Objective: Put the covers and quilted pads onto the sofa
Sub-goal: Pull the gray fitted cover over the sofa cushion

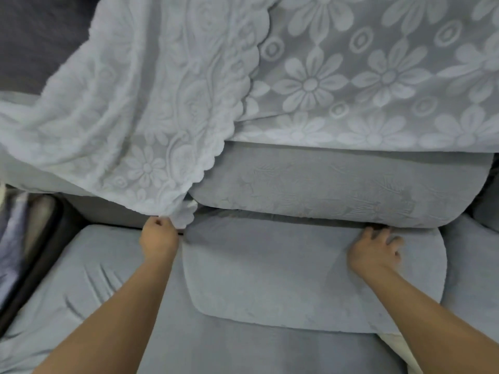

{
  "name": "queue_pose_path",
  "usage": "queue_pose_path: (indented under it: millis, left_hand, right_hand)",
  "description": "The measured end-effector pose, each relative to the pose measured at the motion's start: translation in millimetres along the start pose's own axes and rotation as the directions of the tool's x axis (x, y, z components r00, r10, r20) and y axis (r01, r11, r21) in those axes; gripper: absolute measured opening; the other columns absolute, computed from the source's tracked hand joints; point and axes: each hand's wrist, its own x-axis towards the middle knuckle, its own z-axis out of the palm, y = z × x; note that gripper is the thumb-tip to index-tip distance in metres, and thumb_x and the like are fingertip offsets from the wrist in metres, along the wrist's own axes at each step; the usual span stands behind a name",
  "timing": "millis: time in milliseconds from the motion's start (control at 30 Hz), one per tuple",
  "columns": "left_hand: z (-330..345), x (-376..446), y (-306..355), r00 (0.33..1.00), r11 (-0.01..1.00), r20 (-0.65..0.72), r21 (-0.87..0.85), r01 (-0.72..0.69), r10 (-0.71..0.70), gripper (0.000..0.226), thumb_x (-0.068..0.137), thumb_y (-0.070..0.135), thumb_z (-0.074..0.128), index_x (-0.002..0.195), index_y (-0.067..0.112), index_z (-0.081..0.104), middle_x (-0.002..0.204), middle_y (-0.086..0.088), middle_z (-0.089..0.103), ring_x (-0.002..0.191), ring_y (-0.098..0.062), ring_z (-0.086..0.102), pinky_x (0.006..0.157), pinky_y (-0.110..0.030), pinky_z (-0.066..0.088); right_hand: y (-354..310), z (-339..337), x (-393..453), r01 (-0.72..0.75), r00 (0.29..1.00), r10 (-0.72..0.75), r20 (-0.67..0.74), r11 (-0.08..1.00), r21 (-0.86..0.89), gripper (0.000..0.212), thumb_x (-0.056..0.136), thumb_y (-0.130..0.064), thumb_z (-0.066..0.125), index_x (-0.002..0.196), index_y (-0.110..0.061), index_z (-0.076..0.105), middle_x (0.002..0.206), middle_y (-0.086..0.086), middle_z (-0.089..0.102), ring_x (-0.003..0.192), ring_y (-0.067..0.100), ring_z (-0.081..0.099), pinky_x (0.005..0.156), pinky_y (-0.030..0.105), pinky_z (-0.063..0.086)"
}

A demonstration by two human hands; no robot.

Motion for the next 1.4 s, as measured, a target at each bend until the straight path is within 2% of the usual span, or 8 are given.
queue_pose_path:
  millis: [133,200,333,400,733,1000,1267,1400]
  left_hand:
    - [-85,-5,79,0.972,0.991,0.204,0.082,0.102,-0.117,0.019,0.102,0.014,0.044,0.105,0.001,0.058,0.083,-0.014,0.061,0.065,-0.027,0.061,0.053,-0.032,0.050]
    - [-138,14,199,0.981,0.981,0.017,0.039,-0.192,0.191,0.028,0.103,0.021,0.045,0.119,0.004,0.060,0.099,-0.010,0.064,0.081,-0.024,0.065,0.070,-0.034,0.055]
    - [-211,9,340,0.729,0.695,-0.085,-0.245,-0.676,0.679,0.068,0.096,0.022,0.047,0.158,0.030,0.019,0.163,0.000,0.024,0.137,-0.014,0.038,0.117,-0.034,0.035]
    - [-178,-9,298,0.750,0.735,0.076,-0.290,-0.614,0.657,0.083,0.094,0.019,0.052,0.160,0.036,0.005,0.168,0.007,0.004,0.150,-0.015,0.020,0.123,-0.042,0.025]
    - [2,-80,-14,0.881,0.926,0.451,0.252,-0.281,0.145,0.061,0.099,0.031,0.058,0.154,0.016,0.037,0.157,-0.011,0.039,0.140,-0.033,0.042,0.116,-0.044,0.035]
    - [68,-67,-30,0.855,0.682,0.499,0.578,-0.447,0.138,0.067,0.098,0.059,0.040,0.157,0.044,0.012,0.167,-0.002,0.000,0.151,-0.036,0.008,0.122,-0.053,0.016]
    - [116,5,23,0.872,0.503,0.433,0.715,-0.486,0.227,0.074,0.097,0.067,0.020,0.160,0.030,0.010,0.167,-0.003,0.018,0.152,-0.034,0.014,0.121,-0.055,0.010]
    - [109,-1,2,0.870,0.424,0.451,0.761,-0.491,0.198,0.069,0.091,0.068,0.015,0.145,0.034,0.041,0.152,-0.005,0.039,0.139,-0.039,0.030,0.109,-0.061,0.025]
  right_hand:
    - [-15,-25,-14,0.161,0.975,-0.152,0.163,0.986,-0.044,0.060,0.100,-0.046,0.038,0.151,-0.016,0.031,0.158,0.019,0.020,0.146,0.039,0.020,0.118,0.045,0.026]
    - [-21,-48,-19,0.269,0.943,-0.259,0.209,0.963,-0.018,0.055,0.104,-0.039,0.036,0.151,-0.013,0.034,0.158,0.014,0.029,0.146,0.031,0.029,0.117,0.038,0.030]
    - [-35,-79,-30,0.388,0.860,-0.375,0.347,0.921,0.034,0.047,0.106,-0.027,0.039,0.148,-0.006,0.040,0.155,0.009,0.039,0.141,0.022,0.041,0.109,0.025,0.035]
    - [-37,-89,-41,0.428,0.830,-0.415,0.372,0.902,0.052,0.050,0.106,-0.029,0.040,0.151,-0.007,0.035,0.159,0.009,0.032,0.145,0.021,0.036,0.110,0.024,0.032]
    - [38,-51,-11,0.320,0.942,-0.334,0.045,0.928,0.193,0.053,0.094,-0.028,0.057,0.144,-0.013,0.046,0.150,0.020,0.040,0.136,0.038,0.039,0.114,0.038,0.031]
    - [98,-27,55,0.084,0.996,-0.089,0.006,0.955,0.284,0.069,0.099,-0.048,0.042,0.156,-0.017,0.020,0.165,0.014,0.004,0.150,0.039,0.008,0.123,0.049,0.012]
    - [88,-11,94,-0.049,0.993,0.091,-0.080,0.907,0.418,0.071,0.099,-0.056,0.028,0.158,-0.019,0.017,0.165,0.011,0.008,0.146,0.040,0.017,0.120,0.053,0.016]
    - [93,-2,80,-0.033,0.978,0.124,-0.166,0.885,0.464,0.066,0.093,-0.057,0.038,0.149,-0.022,0.032,0.143,0.027,0.038,0.133,0.045,0.035,0.110,0.055,0.030]
